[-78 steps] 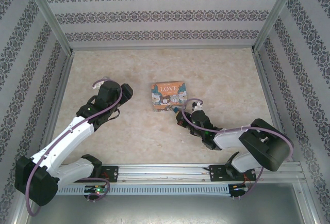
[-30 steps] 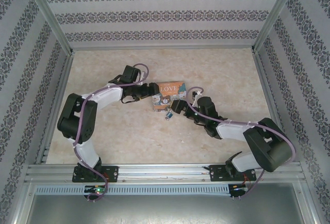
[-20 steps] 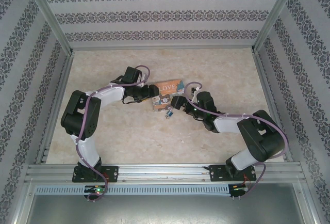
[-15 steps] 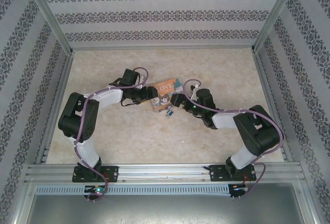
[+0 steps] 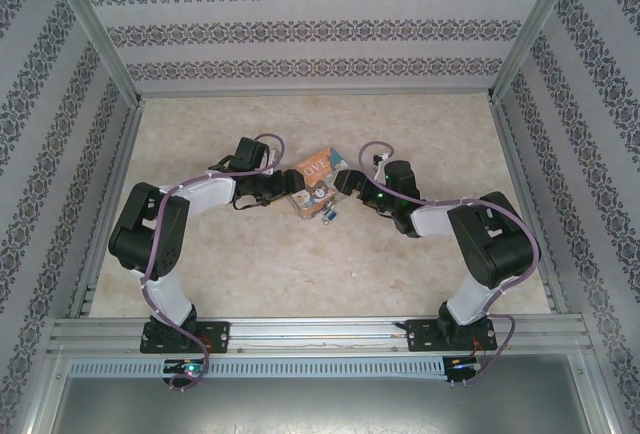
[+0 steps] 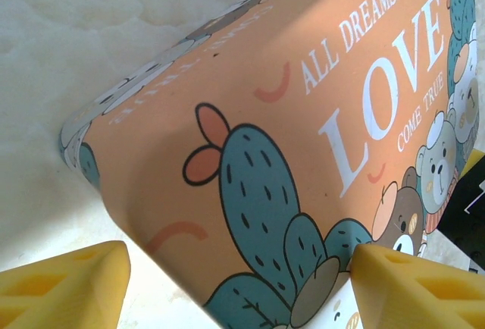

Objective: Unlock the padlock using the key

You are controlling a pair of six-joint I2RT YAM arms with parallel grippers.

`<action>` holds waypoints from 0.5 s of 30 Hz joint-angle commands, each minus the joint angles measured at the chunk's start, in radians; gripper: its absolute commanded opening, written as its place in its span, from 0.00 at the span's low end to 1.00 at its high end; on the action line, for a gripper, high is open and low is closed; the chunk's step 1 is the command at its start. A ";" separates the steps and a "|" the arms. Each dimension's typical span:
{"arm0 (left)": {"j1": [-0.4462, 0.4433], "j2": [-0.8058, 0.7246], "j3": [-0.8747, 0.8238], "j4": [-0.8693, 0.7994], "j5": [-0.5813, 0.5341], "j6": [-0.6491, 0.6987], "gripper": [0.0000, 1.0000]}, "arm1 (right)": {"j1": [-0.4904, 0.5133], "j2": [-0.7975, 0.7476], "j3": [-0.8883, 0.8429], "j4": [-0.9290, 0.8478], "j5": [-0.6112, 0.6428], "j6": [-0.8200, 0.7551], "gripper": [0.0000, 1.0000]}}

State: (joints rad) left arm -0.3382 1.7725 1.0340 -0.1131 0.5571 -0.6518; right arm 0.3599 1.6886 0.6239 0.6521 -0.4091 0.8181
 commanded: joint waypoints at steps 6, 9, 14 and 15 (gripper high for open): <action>0.032 -0.103 0.049 -0.033 -0.031 0.014 0.79 | -0.054 -0.155 -0.045 -0.168 0.032 -0.138 0.98; 0.046 -0.144 0.039 -0.005 -0.031 0.002 0.80 | -0.064 -0.207 -0.059 -0.216 0.050 -0.175 0.98; 0.055 -0.205 0.030 0.004 -0.034 0.004 0.79 | -0.070 -0.280 -0.093 -0.260 0.074 -0.203 0.98; 0.059 -0.219 0.025 0.009 -0.034 0.004 0.79 | -0.070 -0.295 -0.096 -0.275 0.077 -0.211 0.98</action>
State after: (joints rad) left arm -0.2943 1.5944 1.0531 -0.1299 0.5381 -0.6518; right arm 0.3027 1.4284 0.5468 0.4347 -0.3592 0.6598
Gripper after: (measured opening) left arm 0.791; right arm 0.984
